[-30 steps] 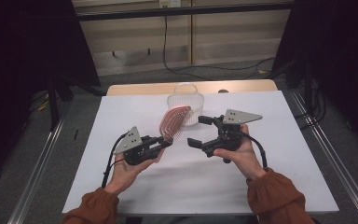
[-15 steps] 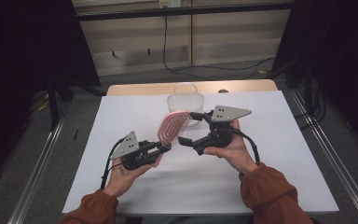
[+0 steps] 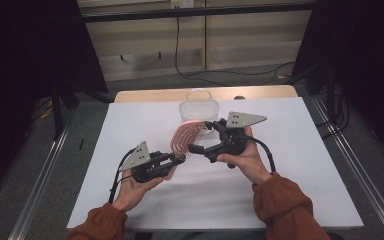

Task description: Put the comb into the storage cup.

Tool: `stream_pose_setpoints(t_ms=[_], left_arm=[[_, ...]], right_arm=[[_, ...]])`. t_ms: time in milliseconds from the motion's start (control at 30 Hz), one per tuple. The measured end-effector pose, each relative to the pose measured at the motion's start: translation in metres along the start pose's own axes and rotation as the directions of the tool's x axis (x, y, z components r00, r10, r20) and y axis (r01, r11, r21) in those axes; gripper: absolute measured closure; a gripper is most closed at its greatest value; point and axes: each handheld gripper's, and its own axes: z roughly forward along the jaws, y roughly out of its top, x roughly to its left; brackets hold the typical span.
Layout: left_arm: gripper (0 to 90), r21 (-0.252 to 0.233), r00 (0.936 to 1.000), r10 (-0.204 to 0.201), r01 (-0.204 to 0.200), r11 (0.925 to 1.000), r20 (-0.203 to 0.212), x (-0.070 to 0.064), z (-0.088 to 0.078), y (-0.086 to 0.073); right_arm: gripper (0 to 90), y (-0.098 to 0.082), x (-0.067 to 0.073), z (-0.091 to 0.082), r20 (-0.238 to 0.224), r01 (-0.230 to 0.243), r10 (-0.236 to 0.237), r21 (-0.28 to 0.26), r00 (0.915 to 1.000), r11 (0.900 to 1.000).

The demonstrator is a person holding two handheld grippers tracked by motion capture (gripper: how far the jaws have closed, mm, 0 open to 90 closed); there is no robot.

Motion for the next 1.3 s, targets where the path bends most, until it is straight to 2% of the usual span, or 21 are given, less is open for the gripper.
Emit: stream_pose_setpoints(t_ms=[67, 233, 300, 533, 600, 633, 767, 933, 1100, 1133, 1300], left_arm=[[79.7, -0.003, 1.0000, -0.003, 0.003, 1.0000, 0.007, 0.000, 0.000, 0.000], [79.7, -0.009, 0.9997, 0.001, -0.001, 1.0000, 0.025, 0.000, 0.003, -0.001], [79.7, -0.010, 0.9996, 0.002, -0.001, 0.9999, 0.030, 0.000, 0.004, -0.001], [79.7, 0.002, 0.9995, 0.010, -0.010, 1.0000, 0.030, 0.001, 0.006, -0.003], [79.7, 0.012, 0.9996, 0.013, -0.013, 0.9998, 0.023, 0.002, 0.006, -0.004], [79.7, 0.015, 0.9996, 0.012, -0.013, 0.9998, 0.025, 0.002, 0.007, -0.005], [79.7, 0.022, 0.9995, 0.000, 0.000, 0.9997, 0.032, 0.003, 0.009, -0.006], [79.7, 0.028, 0.9978, -0.027, 0.025, 0.9993, 0.061, 0.003, 0.011, -0.007], [79.7, 0.034, 0.9956, -0.029, 0.026, 0.9991, 0.089, 0.002, 0.012, -0.007], [79.8, 0.036, 0.9954, -0.016, 0.013, 0.9993, 0.095, 0.001, 0.012, -0.006], [79.9, 0.020, 0.9912, -0.032, 0.029, 0.9994, 0.128, -0.004, 0.013, -0.003]], right_arm=[[13.0, 0.000, -0.001, 0.000, 0.006, -0.005, 0.005, -0.004, 1.0000, 1.000], [14.3, -0.002, -0.002, 0.001, -0.023, -0.024, 0.024, -0.012, 0.9994, 1.000], [16.0, -0.002, -0.002, 0.002, -0.033, -0.017, 0.017, -0.006, 0.9993, 1.000], [29.6, -0.005, -0.003, 0.004, -0.088, -0.022, 0.022, 0.004, 0.9959, 1.000], [33.6, -0.006, -0.003, 0.005, -0.073, -0.011, 0.013, 0.015, 0.9973, 1.000], [35.7, -0.006, -0.005, 0.004, -0.080, -0.020, 0.021, 0.011, 0.9966, 1.000], [38.2, -0.006, -0.005, 0.004, -0.087, -0.029, 0.029, 0.006, 0.9958, 1.000], [39.9, -0.006, -0.004, 0.004, -0.102, -0.015, 0.016, 0.007, 0.9947, 1.000], [40.7, -0.005, -0.003, 0.004, -0.120, 0.002, -0.001, 0.009, 0.9928, 1.000], [40.0, -0.005, -0.002, 0.004, -0.124, 0.010, -0.009, 0.010, 0.9923, 1.000], [39.3, -0.004, 0.001, 0.005, -0.162, 0.015, -0.015, -0.002, 0.9866, 1.000]])
